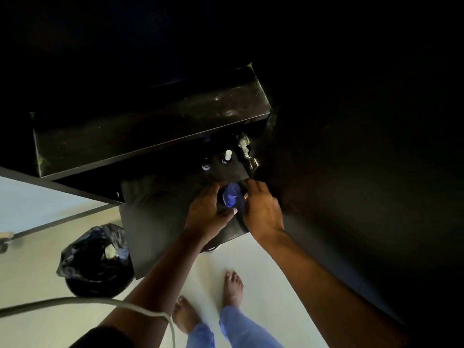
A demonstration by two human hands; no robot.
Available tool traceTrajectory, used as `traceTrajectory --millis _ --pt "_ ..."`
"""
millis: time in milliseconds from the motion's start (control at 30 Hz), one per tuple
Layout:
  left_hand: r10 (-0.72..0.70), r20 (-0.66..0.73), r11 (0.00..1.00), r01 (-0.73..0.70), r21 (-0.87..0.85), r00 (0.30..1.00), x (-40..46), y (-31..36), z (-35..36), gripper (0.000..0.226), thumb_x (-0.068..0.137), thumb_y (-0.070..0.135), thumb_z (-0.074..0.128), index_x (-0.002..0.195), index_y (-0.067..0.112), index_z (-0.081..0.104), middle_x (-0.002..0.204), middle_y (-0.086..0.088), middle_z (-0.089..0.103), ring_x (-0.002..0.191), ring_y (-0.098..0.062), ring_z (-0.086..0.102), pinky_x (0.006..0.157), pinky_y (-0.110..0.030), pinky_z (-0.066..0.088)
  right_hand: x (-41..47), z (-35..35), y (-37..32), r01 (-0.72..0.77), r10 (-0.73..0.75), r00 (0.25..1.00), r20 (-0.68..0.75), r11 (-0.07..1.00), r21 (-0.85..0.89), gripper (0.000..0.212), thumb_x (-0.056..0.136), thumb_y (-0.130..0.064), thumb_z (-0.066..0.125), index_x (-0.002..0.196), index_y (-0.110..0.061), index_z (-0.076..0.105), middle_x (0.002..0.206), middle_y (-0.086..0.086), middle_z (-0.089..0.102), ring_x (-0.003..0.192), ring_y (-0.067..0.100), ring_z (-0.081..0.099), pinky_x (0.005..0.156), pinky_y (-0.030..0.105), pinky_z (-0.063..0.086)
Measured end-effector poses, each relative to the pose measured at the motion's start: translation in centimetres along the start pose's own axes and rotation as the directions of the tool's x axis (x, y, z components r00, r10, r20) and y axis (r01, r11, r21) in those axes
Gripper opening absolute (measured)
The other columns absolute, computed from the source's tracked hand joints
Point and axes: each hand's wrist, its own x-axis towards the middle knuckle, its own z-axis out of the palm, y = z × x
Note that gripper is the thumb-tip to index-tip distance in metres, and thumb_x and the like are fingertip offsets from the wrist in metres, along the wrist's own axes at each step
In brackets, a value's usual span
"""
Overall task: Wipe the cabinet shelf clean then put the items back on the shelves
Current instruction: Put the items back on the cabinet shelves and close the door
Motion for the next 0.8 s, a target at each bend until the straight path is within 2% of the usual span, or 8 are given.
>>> traceTrajectory --millis 100,200,333,433,567,667,733,800 --pt "0.039 -0.018 0.998 -0.04 -0.039 0.999 0.7 -0.2 0.4 0.066 0.071 0.033 0.089 0.13 0.025 0.062 0.124 0.006 0.069 0.113 -0.011 0.065 0.095 -0.026 0.052 0.8 1.0 0.1 -0.01 0.01 1.0 -0.018 1.0 0.002 0.052 0.09 -0.008 0.067 0.138 -0.02 0.052 0.135 0.012 0.056 0.107 0.044 0.067 0.086 0.044 0.055" --pt "0.068 -0.026 0.996 -0.069 -0.051 0.997 1.0 -0.5 0.6 0.057 0.074 0.03 0.089 0.126 0.022 0.066 0.121 0.004 0.072 0.107 -0.008 0.065 0.092 -0.024 0.051 1.4 1.7 0.2 -0.023 0.023 0.999 -0.024 1.0 0.02 0.049 0.091 -0.007 0.065 0.137 -0.018 0.054 0.132 0.013 0.059 0.107 0.044 0.067 0.086 0.045 0.056" --pt "0.073 -0.054 0.995 -0.077 -0.059 0.996 1.0 -1.1 0.8 0.052 0.076 0.031 0.089 0.123 0.017 0.069 0.12 0.0 0.075 0.104 -0.012 0.067 0.09 -0.023 0.049 1.7 2.5 0.5 -0.022 0.03 0.996 -0.084 0.995 0.099 0.039 0.092 -0.004 0.061 0.129 -0.016 0.06 0.12 0.014 0.067 0.102 0.042 0.069 0.083 0.046 0.059" --pt "0.048 -0.094 0.997 -0.053 -0.054 0.994 0.7 -1.9 0.4 0.051 0.077 0.037 0.087 0.121 0.02 0.069 0.117 0.001 0.075 0.101 -0.013 0.068 0.087 -0.028 0.053 1.9 3.1 0.3 -0.007 0.034 0.99 -0.138 0.982 0.187 0.036 0.091 -0.002 0.064 0.122 -0.019 0.064 0.112 0.009 0.073 0.099 0.036 0.073 0.08 0.044 0.062" --pt "-0.043 -0.185 0.992 0.02 -0.125 0.982 0.1 -3.6 -1.3 0.052 0.075 0.045 0.085 0.121 0.027 0.068 0.11 0.007 0.076 0.098 -0.008 0.071 0.085 -0.032 0.061 2.7 3.6 -1.9 0.133 -0.088 0.979 -0.183 0.959 0.249 0.024 0.089 -0.002 0.068 0.107 -0.016 0.068 0.1 0.007 0.075 0.092 0.031 0.074 0.076 0.039 0.062" --pt "-0.104 -0.253 0.978 0.053 -0.201 0.962 -0.1 -5.0 -3.1 0.054 0.075 0.035 0.088 0.124 0.026 0.068 0.113 0.006 0.077 0.098 -0.004 0.073 0.084 -0.026 0.063 4.0 4.2 -4.6 0.252 -0.222 0.962 -0.161 0.946 0.203 0.018 0.092 -0.007 0.067 0.108 -0.015 0.068 0.097 0.007 0.075 0.09 0.028 0.073 0.074 0.032 0.058" --pt "-0.12 -0.29 0.977 0.061 -0.205 0.949 -0.3 -5.9 -4.4 0.054 0.077 0.028 0.089 0.126 0.024 0.067 0.114 0.005 0.076 0.099 -0.003 0.071 0.084 -0.023 0.062 5.3 4.8 -6.7 0.337 -0.318 0.939 -0.133 0.926 0.17 0.015 0.093 -0.009 0.066 0.108 -0.012 0.066 0.095 0.011 0.074 0.089 0.032 0.073 0.074 0.042 0.061" --pt "-0.134 -0.323 0.978 0.072 -0.197 0.937 -0.5 -7.1 -5.5 0.054 0.078 0.028 0.089 0.127 0.024 0.065 0.115 0.004 0.076 0.101 -0.006 0.072 0.085 -0.028 0.063 6.5 5.1 -9.0 0.398 -0.384 0.916 -0.115 0.907 0.139 0.019 0.091 -0.01 0.065 0.11 -0.009 0.066 0.099 0.015 0.073 0.093 0.037 0.072 0.074 0.049 0.06"
